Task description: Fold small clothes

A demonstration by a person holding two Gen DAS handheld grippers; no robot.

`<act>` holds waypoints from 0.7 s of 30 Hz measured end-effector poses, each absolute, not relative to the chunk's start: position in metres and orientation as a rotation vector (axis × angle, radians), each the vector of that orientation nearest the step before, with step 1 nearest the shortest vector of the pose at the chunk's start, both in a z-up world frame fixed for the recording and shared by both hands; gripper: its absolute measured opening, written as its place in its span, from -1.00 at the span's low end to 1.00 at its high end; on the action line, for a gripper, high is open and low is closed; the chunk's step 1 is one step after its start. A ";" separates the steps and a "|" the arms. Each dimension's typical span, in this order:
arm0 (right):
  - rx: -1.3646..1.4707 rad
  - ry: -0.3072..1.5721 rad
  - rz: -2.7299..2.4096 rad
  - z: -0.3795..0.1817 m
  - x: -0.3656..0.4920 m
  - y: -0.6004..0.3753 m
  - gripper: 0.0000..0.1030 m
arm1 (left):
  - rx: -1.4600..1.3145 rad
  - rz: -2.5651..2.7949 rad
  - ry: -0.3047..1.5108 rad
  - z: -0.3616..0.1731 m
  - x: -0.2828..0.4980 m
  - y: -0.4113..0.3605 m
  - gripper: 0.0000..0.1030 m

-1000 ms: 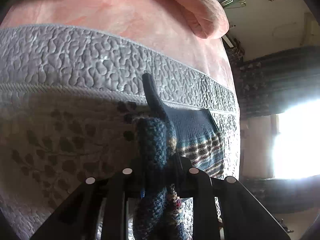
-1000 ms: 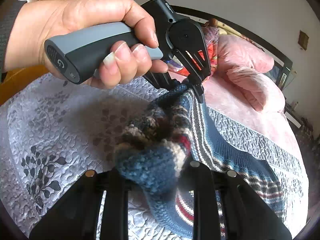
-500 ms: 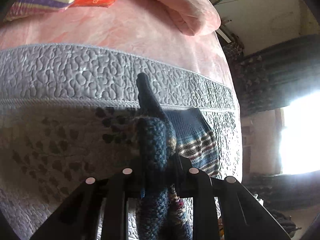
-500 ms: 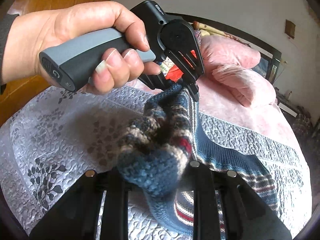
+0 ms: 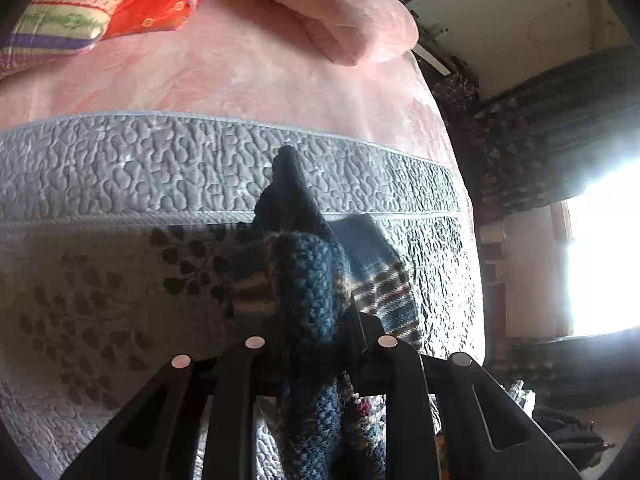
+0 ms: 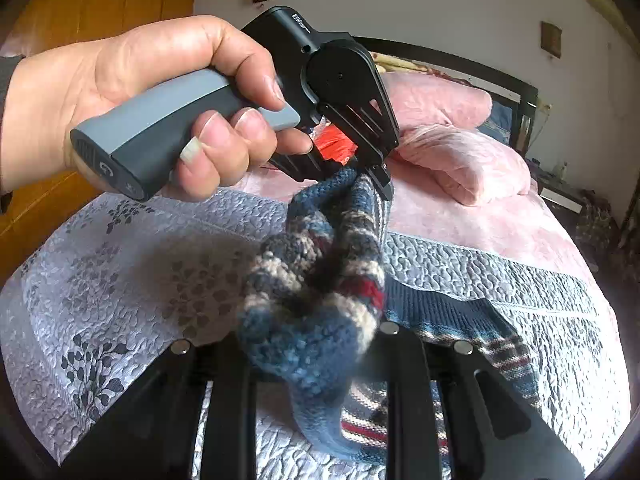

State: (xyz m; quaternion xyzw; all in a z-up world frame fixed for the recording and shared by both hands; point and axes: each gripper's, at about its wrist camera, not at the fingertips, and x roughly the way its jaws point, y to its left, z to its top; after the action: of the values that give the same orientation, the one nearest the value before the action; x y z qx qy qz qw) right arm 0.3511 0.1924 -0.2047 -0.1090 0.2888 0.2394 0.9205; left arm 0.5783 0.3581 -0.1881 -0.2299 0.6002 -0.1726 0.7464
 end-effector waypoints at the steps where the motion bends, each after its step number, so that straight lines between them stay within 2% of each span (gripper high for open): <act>1: -0.218 0.594 0.488 -0.204 0.352 0.189 -0.61 | -0.500 -0.380 1.314 -0.187 0.579 0.354 -0.60; 21: -0.109 0.611 0.414 -0.202 0.367 0.126 -0.61 | -0.449 -0.383 1.335 -0.190 0.598 0.280 -0.60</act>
State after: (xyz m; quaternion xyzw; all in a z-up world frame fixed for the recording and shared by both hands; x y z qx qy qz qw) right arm 0.3673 0.1260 -0.2019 -0.0534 0.2986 0.2022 0.9312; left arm 0.5984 0.2798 -0.1899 -0.2049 0.6097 -0.1748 0.7455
